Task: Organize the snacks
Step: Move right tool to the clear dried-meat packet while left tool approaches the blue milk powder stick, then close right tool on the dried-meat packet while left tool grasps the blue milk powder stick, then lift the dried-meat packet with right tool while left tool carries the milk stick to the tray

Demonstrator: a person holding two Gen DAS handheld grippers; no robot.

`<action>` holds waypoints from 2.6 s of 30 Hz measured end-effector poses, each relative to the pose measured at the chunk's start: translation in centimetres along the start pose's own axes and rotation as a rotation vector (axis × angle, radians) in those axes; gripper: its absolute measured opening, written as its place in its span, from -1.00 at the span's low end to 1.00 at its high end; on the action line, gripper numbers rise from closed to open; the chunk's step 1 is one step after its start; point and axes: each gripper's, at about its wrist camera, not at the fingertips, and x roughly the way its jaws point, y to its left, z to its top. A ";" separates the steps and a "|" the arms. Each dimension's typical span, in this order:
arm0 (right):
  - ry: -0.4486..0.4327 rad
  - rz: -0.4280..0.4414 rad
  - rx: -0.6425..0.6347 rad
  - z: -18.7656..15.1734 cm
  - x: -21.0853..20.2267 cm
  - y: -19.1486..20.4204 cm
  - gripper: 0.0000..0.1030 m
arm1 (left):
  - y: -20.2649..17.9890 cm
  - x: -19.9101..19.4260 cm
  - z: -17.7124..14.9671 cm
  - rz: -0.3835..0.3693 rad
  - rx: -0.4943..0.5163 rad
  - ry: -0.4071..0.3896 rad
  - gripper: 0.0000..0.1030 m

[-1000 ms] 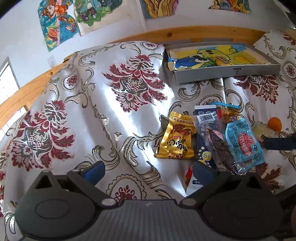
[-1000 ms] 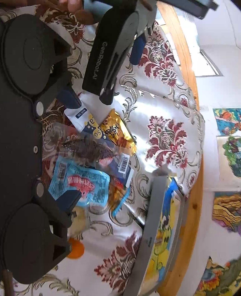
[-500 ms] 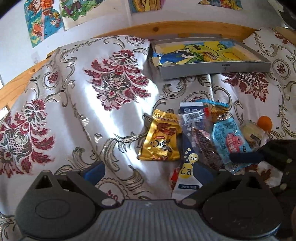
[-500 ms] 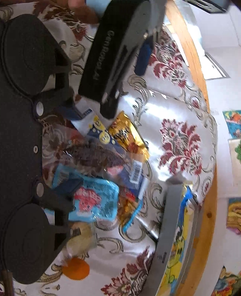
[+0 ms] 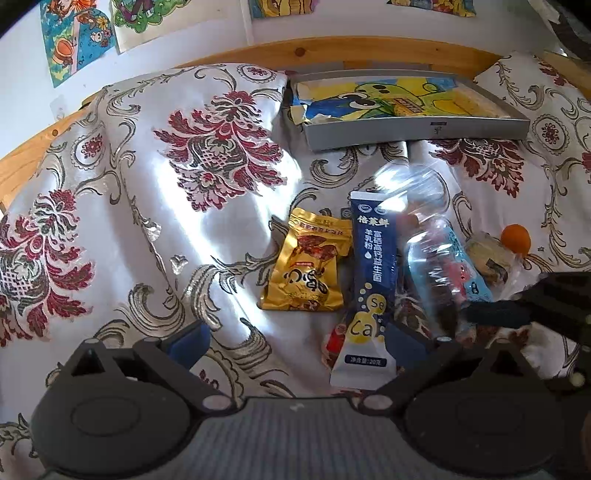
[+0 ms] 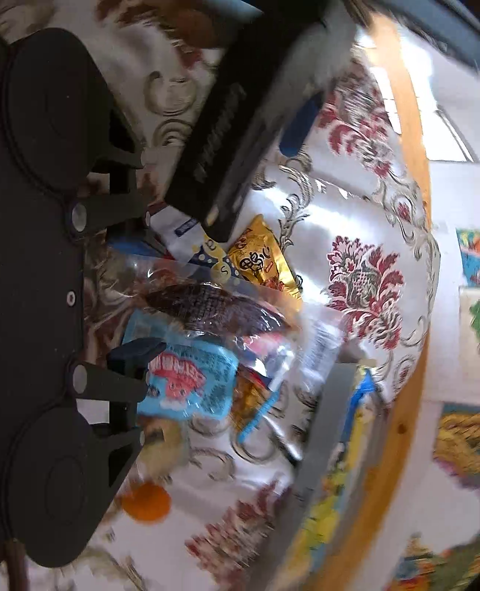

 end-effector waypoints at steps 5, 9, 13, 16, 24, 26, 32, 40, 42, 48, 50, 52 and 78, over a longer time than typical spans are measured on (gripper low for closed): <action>0.018 -0.065 -0.027 -0.9 -1.0 -0.4 -0.48 | -0.7 0.5 -0.1 -0.019 0.010 0.010 0.99; 0.023 -0.062 0.053 -0.9 -0.9 -1.8 -0.56 | -1.4 1.1 0.2 -0.018 0.033 0.016 0.99; 0.017 -0.052 0.093 -0.9 -1.1 -2.2 -0.56 | -1.8 1.6 0.4 -0.026 0.053 0.015 0.99; 0.009 -0.051 0.123 -0.8 -1.3 -2.5 -0.56 | -1.9 1.9 0.4 -0.036 0.056 0.017 0.98; 0.013 -0.021 0.234 -0.8 -1.1 -3.8 -0.61 | -2.4 3.2 0.4 -0.064 0.045 0.053 0.66; 0.011 -0.018 0.247 -0.8 -1.2 -3.9 -0.65 | -2.5 3.3 0.4 -0.075 0.038 0.051 0.57; 0.000 -0.021 0.259 -0.8 -1.3 -4.0 -0.79 | -3.1 3.6 0.8 -0.097 0.051 0.054 0.15; 0.003 -0.035 0.285 -0.7 -1.0 -4.4 -0.80 | -3.7 3.9 1.0 -0.081 0.076 0.041 0.11; 0.004 -0.041 0.292 -0.8 -1.0 -4.6 -0.80 | -3.8 3.9 1.0 -0.075 0.083 0.037 0.14; 0.006 -0.042 0.285 -0.9 -0.9 -4.5 -0.80 | -4.2 4.2 0.9 -0.056 0.115 0.045 -0.01; 0.005 -0.042 0.283 -0.9 -0.8 -4.5 -0.80 | -4.5 4.3 0.9 -0.063 0.129 0.049 -0.14; 0.003 -0.041 0.284 -0.9 -0.7 -4.6 -0.80 | -4.9 4.2 0.8 -0.050 0.150 0.043 -0.19; -0.114 -0.154 0.116 -0.4 -2.3 -3.2 -0.96 | -3.7 0.7 0.8 -0.109 -0.031 0.033 -0.51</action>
